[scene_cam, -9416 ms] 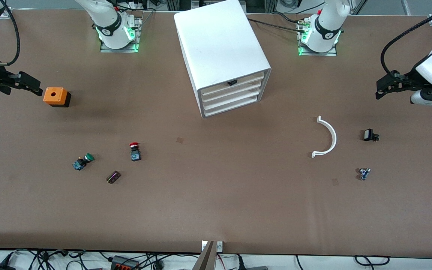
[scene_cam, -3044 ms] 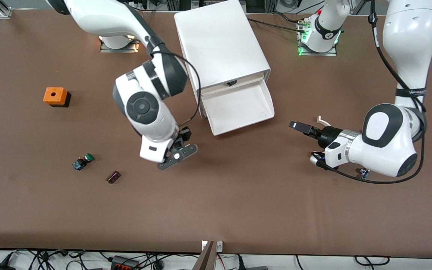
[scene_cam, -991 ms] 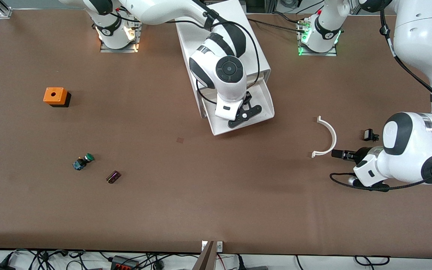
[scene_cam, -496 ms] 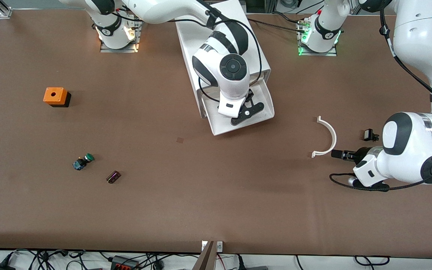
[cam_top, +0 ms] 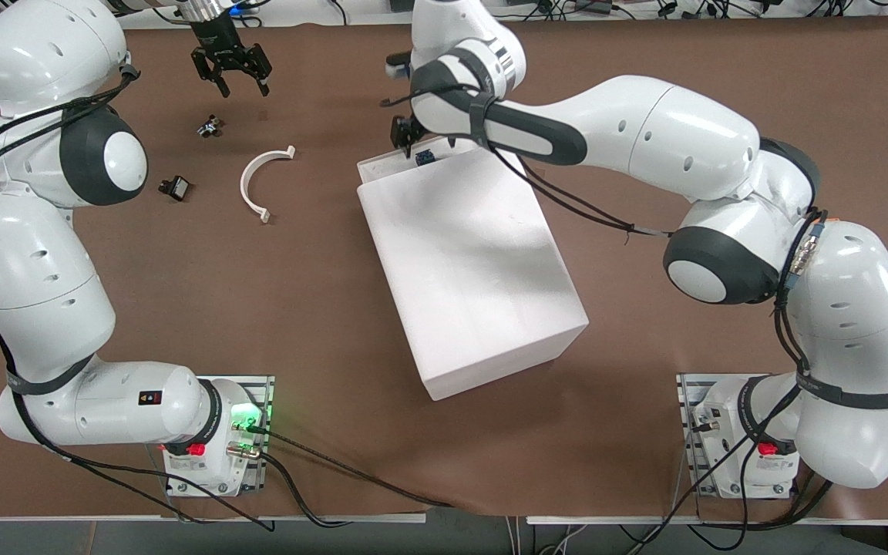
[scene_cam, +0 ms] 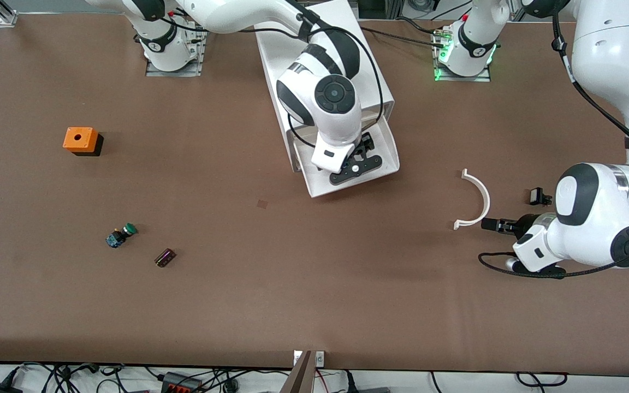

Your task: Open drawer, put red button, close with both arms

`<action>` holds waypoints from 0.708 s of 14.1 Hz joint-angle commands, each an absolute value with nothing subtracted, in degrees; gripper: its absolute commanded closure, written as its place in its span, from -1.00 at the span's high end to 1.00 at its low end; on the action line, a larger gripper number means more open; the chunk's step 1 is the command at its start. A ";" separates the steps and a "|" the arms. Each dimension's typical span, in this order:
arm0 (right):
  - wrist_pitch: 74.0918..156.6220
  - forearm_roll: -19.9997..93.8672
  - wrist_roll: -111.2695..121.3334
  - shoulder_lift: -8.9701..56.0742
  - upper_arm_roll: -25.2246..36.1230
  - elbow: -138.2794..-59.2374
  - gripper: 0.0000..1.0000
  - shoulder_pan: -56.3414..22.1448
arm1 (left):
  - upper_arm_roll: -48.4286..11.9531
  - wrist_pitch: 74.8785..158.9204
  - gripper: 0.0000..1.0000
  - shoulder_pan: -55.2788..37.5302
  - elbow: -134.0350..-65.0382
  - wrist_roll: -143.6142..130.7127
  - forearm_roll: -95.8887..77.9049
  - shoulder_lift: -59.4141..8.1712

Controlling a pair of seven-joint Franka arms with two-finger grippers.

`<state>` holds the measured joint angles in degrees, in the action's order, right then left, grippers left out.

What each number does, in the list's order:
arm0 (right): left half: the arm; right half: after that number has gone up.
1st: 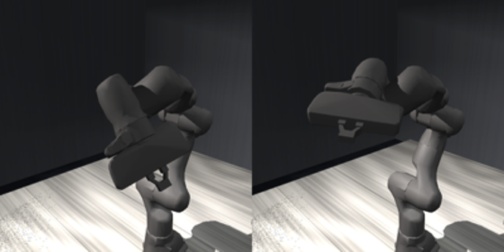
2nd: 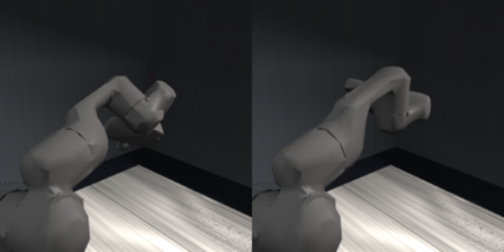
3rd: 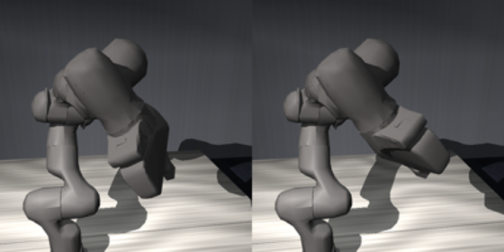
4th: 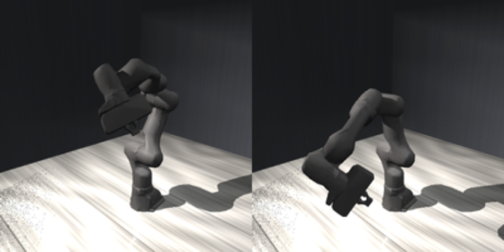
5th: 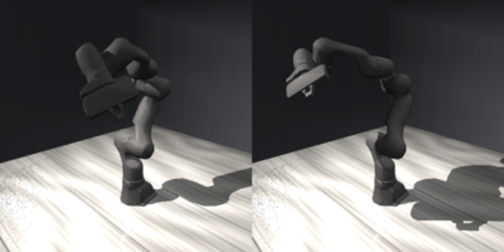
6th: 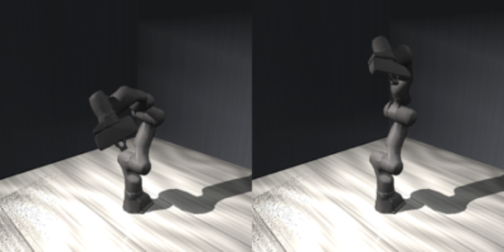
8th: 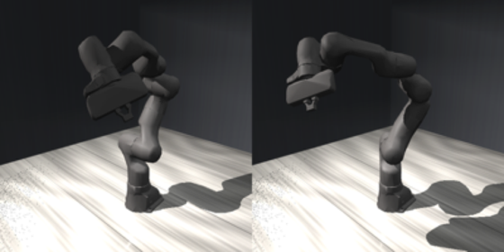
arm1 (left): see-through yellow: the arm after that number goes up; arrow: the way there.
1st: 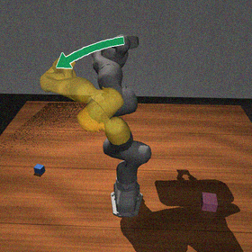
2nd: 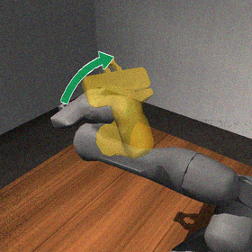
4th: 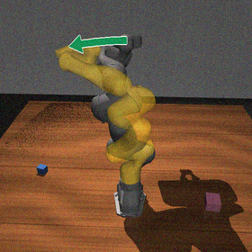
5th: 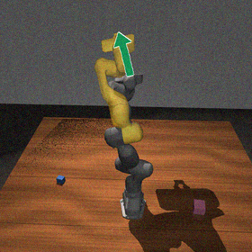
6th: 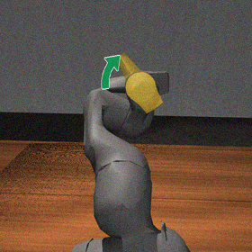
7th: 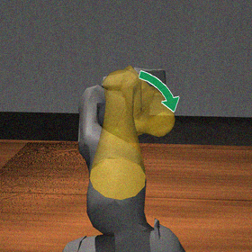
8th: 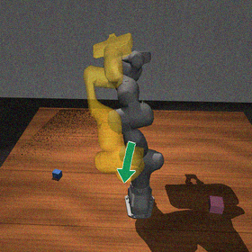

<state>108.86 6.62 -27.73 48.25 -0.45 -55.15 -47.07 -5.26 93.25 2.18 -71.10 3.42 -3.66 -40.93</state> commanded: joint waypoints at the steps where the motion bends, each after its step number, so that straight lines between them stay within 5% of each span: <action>1: 108.19 6.60 -29.27 46.32 0.43 -53.26 1.00 -42.64 | -6.24 93.34 1.00 1.41 -72.16 -2.70 -1.93 -40.17; 6: 102.68 4.57 -27.61 43.07 11.32 -54.31 1.00 -39.22 | -7.47 96.22 1.00 -4.99 -75.83 -15.01 -2.11 -38.06; 10: 95.73 5.09 -16.28 40.17 12.13 -55.28 1.00 -29.21 | -11.40 113.07 1.00 -6.86 -89.44 -24.41 -2.90 -32.44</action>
<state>99.08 4.95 -20.98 42.82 12.91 -53.42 -33.75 -8.62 105.38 -7.92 -78.84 -20.06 -3.66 -38.43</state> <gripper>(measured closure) 0.000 0.000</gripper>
